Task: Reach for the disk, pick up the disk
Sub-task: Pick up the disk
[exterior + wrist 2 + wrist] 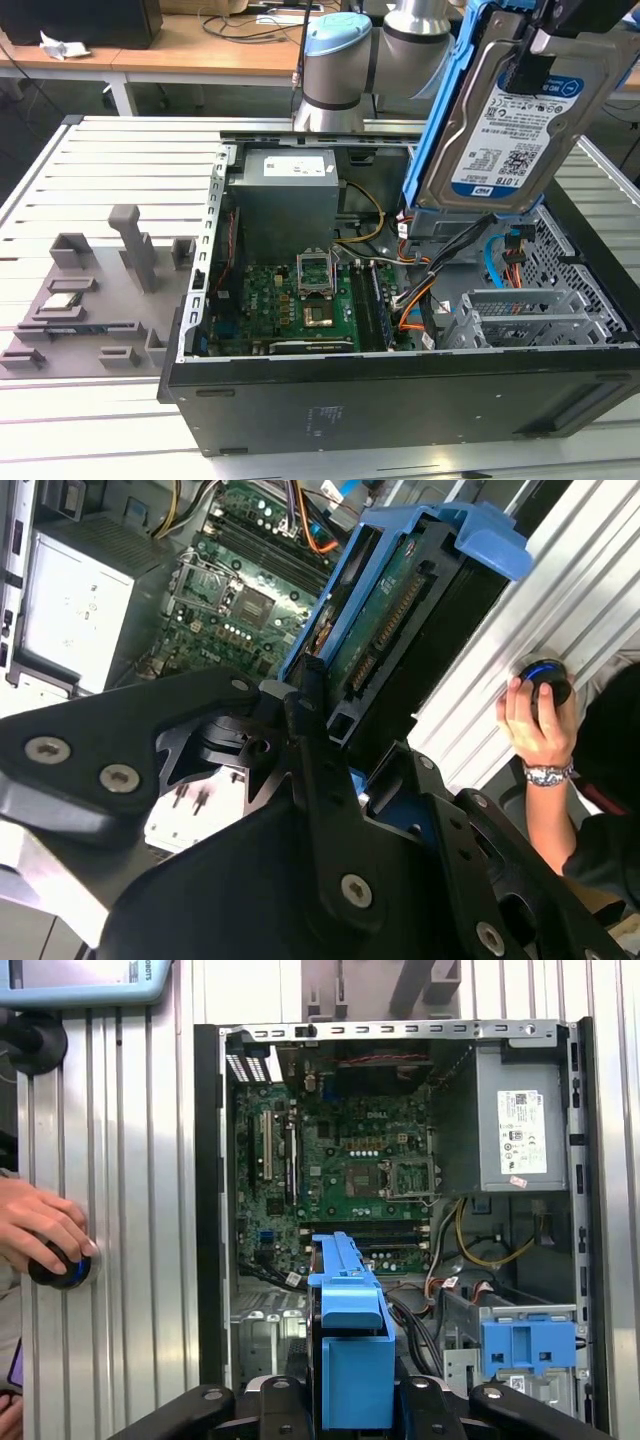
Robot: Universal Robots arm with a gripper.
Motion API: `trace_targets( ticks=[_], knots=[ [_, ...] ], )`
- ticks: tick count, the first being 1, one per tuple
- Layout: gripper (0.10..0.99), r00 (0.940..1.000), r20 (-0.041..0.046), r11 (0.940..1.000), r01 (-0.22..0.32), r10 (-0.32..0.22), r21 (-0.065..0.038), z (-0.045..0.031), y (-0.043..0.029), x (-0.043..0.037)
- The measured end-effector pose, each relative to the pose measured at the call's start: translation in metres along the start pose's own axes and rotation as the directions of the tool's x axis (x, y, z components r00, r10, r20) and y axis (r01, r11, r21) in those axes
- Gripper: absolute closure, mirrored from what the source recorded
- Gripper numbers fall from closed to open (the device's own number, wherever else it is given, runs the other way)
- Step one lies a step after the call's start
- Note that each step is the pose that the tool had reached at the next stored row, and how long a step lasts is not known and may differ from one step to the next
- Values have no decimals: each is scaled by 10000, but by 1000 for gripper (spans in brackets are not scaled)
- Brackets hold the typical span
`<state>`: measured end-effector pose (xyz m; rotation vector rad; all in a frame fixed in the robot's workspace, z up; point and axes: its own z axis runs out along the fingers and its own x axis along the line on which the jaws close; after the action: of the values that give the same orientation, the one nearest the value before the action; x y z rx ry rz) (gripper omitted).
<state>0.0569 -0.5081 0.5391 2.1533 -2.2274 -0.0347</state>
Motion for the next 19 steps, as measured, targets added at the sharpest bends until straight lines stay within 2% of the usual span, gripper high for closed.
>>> trace_targets(
  ticks=[5, 11, 13, 17, 18, 19],
  knots=[
    [722, 10000, 0, 10000, 0, 0, 0, 1, -2, 52],
    [722, 10000, -2, 10000, -1, 1, 0, 7, -7, 202],
    [722, 10000, -1, 10000, 1, -1, 0, 12, -20, 209],
    [722, 10000, -21, 10000, -1, 2, 0, 11, -91, 207],
    [722, 10000, -27, 10000, 0, 0, 1, 13, -148, 205],
    [722, 10000, -31, 10000, -1, 1, 0, 14, -168, 205]
  ],
)
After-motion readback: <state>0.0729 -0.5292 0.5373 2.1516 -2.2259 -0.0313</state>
